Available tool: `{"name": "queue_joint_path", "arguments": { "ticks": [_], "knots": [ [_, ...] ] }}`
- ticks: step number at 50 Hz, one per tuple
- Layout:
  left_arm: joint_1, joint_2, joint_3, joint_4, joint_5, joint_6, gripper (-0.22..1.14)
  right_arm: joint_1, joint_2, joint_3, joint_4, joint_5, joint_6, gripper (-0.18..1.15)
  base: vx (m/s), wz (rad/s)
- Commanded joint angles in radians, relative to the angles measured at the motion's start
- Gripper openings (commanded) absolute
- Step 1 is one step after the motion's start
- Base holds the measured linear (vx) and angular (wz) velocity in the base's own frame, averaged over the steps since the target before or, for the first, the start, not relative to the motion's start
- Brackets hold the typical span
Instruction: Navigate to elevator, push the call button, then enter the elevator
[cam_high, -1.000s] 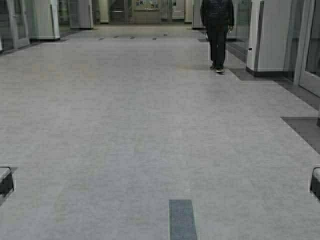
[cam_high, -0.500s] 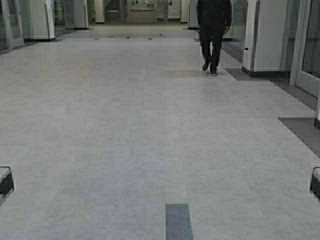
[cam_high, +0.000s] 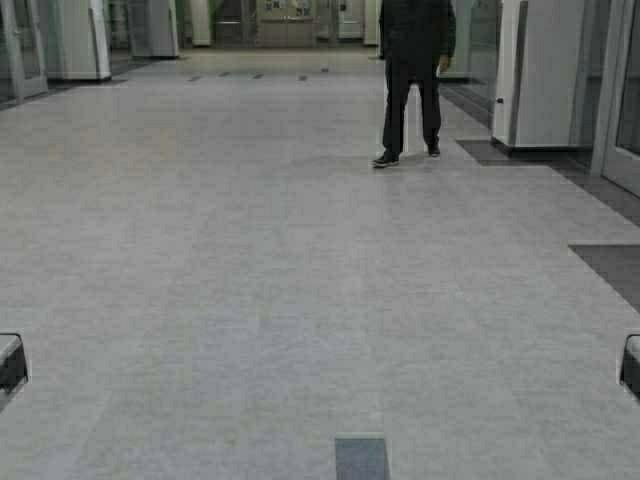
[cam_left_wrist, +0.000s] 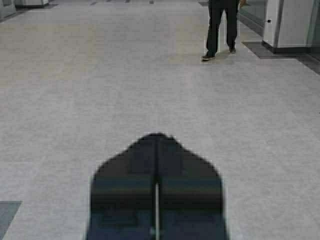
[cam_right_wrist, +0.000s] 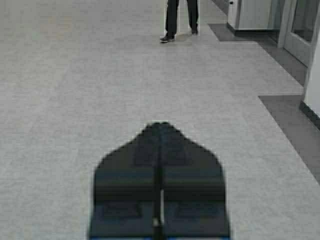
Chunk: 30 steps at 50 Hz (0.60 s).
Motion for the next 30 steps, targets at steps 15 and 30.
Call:
{"name": "queue_joint_path", "arguments": {
  "ticks": [15, 30],
  "knots": [
    [-0.002, 0.035, 0.032, 0.002, -0.077, 0.002, 0.02, -0.002, 0.003, -0.02, -0.002, -0.025, 0.038, 0.05, 0.4, 0.3],
    [-0.002, 0.04, 0.034, 0.002, -0.117, 0.0, 0.02, 0.0, 0.012, -0.012, -0.006, -0.026, 0.049, 0.05, 0.46, 0.33]
  ]
}}
